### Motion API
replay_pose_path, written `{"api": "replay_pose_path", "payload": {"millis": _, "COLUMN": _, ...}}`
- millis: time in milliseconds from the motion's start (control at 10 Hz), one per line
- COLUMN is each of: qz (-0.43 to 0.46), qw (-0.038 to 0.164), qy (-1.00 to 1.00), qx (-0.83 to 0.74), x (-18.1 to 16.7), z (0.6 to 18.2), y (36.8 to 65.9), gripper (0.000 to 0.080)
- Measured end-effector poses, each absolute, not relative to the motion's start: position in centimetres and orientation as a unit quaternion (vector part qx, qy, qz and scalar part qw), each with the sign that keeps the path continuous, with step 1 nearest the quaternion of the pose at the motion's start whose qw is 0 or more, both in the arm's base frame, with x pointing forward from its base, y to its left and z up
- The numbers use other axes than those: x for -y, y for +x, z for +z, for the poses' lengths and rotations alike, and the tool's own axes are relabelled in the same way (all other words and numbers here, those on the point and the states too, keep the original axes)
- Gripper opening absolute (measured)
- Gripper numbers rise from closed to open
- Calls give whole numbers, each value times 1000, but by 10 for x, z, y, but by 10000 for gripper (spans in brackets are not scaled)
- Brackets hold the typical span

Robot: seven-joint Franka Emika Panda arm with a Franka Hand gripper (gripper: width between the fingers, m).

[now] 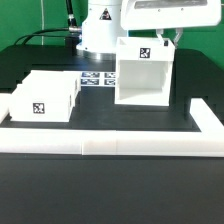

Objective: Assemble drawer

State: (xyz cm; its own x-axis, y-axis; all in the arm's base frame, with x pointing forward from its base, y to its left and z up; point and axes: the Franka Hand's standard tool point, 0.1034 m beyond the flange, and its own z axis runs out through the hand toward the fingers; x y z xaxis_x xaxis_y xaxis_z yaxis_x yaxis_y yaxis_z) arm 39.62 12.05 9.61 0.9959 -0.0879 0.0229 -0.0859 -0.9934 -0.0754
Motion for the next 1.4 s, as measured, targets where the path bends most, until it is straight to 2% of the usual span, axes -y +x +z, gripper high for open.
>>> {"api": "replay_pose_path", "payload": {"millis": 200, "qz": -16, "qw": 39, "qy": -999, "qx": -22, "x": -117, "z": 97, "y": 407, "gripper": 38}}
{"api": "replay_pose_path", "payload": {"millis": 900, "qz": -61, "qw": 56, "qy": -997, "qx": 11, "x": -105, "z": 97, "y": 509, "gripper": 41}}
{"api": "replay_pose_path", "payload": {"millis": 1100, "qz": -80, "qw": 53, "qy": -994, "qx": 60, "x": -97, "z": 97, "y": 524, "gripper": 42}}
{"api": "replay_pose_path", "payload": {"millis": 1400, "qz": -81, "qw": 54, "qy": -994, "qx": 47, "x": -98, "z": 98, "y": 524, "gripper": 42}}
